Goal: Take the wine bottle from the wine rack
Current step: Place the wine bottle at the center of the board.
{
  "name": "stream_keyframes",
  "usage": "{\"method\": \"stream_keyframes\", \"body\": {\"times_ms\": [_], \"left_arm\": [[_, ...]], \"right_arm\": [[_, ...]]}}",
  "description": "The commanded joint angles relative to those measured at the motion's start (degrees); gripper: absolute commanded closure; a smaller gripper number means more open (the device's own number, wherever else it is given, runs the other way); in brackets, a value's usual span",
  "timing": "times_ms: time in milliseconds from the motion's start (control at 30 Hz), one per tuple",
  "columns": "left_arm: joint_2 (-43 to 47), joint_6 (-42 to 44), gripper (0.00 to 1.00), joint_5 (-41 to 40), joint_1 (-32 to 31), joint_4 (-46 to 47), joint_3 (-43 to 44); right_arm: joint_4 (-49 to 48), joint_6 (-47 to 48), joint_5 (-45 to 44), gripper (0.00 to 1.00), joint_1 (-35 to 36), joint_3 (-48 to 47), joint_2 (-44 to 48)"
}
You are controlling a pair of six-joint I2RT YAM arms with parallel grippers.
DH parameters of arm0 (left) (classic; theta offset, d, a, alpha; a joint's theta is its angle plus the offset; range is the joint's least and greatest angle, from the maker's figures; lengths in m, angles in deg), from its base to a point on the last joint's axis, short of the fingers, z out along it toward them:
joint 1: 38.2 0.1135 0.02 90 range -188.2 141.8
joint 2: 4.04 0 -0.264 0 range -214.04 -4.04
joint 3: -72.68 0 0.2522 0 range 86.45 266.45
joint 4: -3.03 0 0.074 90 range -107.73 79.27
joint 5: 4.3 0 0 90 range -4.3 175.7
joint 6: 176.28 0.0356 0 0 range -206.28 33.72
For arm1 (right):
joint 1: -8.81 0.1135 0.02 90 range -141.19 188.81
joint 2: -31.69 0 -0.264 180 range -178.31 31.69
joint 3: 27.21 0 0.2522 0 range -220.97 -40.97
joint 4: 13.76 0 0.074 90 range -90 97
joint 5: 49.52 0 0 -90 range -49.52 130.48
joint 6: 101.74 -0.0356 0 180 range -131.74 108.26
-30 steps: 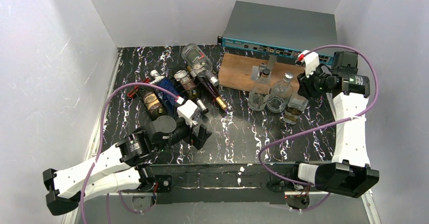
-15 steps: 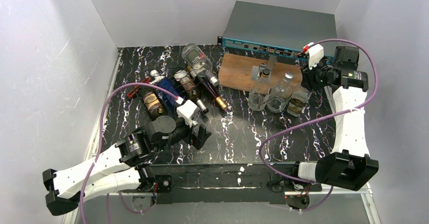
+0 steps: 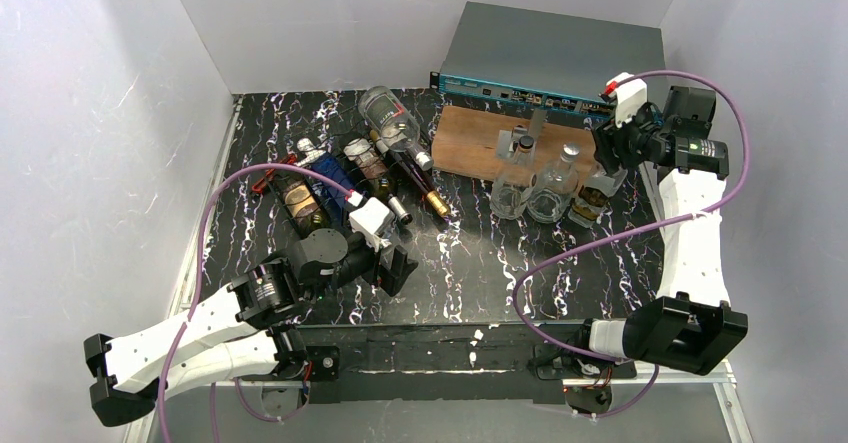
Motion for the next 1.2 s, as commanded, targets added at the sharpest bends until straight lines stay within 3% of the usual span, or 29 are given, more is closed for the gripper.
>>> {"method": "stream_keyframes", "body": {"times_ms": [0,700,1167], "left_arm": [[0.7,-0.5,0.02,-0.6,0.3,-0.3,2.1],[1.7,-1.7,0.02,-0.1,0.3,-1.1,3.1],[3.0,-2.3,0.02,-0.3,0.3,-1.4,3.4]], "right_arm": [[-2.5,-0.8,1.3,0.27,-0.2,-0.5,1.9],[1.6,-0.9,6.4,0.08,-0.4,-8.8,0.6],[7.8,4.1,21.4,0.02,-0.4,-10.3,2.2]]}}
